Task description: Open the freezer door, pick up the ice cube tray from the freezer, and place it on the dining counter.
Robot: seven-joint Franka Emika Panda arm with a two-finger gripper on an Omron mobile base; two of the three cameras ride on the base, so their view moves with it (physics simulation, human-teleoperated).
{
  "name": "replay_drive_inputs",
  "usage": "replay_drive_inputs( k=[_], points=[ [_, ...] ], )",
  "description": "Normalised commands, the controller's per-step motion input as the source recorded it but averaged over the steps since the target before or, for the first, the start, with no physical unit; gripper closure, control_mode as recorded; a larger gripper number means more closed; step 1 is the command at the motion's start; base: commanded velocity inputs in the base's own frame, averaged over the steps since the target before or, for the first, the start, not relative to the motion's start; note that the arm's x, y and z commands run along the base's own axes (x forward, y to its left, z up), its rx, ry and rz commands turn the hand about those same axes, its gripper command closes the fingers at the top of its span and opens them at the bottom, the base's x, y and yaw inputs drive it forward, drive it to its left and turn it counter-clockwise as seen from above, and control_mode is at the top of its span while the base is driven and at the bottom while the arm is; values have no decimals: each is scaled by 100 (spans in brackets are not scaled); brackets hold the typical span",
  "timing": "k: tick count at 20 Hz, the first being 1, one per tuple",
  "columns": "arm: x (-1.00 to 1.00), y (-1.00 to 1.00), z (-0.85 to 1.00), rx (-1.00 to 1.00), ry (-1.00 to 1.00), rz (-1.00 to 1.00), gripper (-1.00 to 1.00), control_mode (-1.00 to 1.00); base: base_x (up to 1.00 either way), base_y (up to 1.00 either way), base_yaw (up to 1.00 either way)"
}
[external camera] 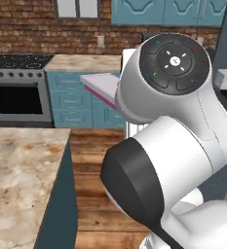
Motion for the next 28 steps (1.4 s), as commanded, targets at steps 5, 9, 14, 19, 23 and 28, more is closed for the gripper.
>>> replay_drive_inputs(
  k=[5,9,14,19,23,28],
  points=[
    [0,0,0,0,0,0,100,100,0,-24,47],
    [0,0,0,0,0,0,100,100,-5,-22,45],
    [0,0,0,0,0,0,100,100,-5,-23,45],
    [0,0,0,0,0,0,100,100,0,-18,45],
    [0,0,0,0,0,0,100,100,-1,-4,47],
    [0,0,0,0,0,0,100,100,-1,-1,45]
  ],
)
